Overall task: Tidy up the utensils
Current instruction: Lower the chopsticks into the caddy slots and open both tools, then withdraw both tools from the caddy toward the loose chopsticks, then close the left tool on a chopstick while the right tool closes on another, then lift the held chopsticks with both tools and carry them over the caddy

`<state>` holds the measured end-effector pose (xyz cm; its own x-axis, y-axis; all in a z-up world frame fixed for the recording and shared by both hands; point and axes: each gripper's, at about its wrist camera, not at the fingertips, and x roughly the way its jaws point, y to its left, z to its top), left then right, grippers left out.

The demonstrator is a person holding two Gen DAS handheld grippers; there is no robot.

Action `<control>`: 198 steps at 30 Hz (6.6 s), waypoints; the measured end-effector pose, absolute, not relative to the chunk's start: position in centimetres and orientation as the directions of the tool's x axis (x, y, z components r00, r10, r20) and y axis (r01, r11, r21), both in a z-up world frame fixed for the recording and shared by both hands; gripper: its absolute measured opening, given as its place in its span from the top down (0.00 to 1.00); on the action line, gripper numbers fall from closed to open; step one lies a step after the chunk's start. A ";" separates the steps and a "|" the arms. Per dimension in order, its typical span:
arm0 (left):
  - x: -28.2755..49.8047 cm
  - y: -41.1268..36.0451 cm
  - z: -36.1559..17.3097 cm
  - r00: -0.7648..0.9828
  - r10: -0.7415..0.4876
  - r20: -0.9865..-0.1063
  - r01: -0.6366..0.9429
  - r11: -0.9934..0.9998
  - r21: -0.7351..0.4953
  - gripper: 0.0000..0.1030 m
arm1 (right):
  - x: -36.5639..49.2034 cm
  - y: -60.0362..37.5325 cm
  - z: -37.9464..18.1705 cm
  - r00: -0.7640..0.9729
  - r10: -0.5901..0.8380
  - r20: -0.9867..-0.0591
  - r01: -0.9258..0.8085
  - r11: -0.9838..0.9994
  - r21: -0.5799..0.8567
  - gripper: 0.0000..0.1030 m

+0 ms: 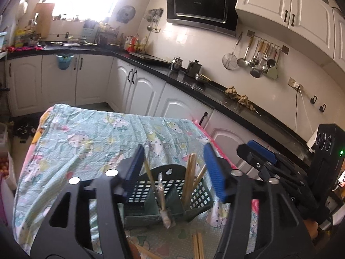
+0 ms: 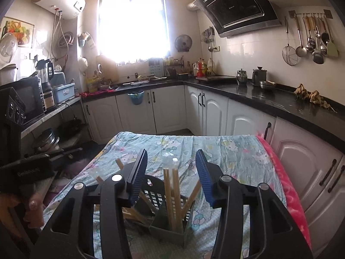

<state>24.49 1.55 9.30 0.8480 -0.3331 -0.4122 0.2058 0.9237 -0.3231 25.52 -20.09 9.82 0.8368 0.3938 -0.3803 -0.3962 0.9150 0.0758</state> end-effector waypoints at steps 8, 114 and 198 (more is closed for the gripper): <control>21.9 3.8 10.3 0.889 -0.255 -0.380 0.141 0.943 -0.301 0.10 | 23.3 -21.5 9.6 0.841 0.395 -0.369 -0.394 0.916 0.081 0.38; 16.5 2.5 -9.8 0.619 -0.278 -0.734 -0.021 0.929 -0.369 0.30 | 20.0 -21.7 -7.7 0.612 0.240 -0.753 -0.349 0.937 0.016 0.41; 12.8 6.9 5.5 0.813 -0.393 -0.429 0.149 0.854 -0.498 1.00 | 14.3 -18.6 9.0 0.740 0.515 -0.433 -0.538 0.839 0.078 0.95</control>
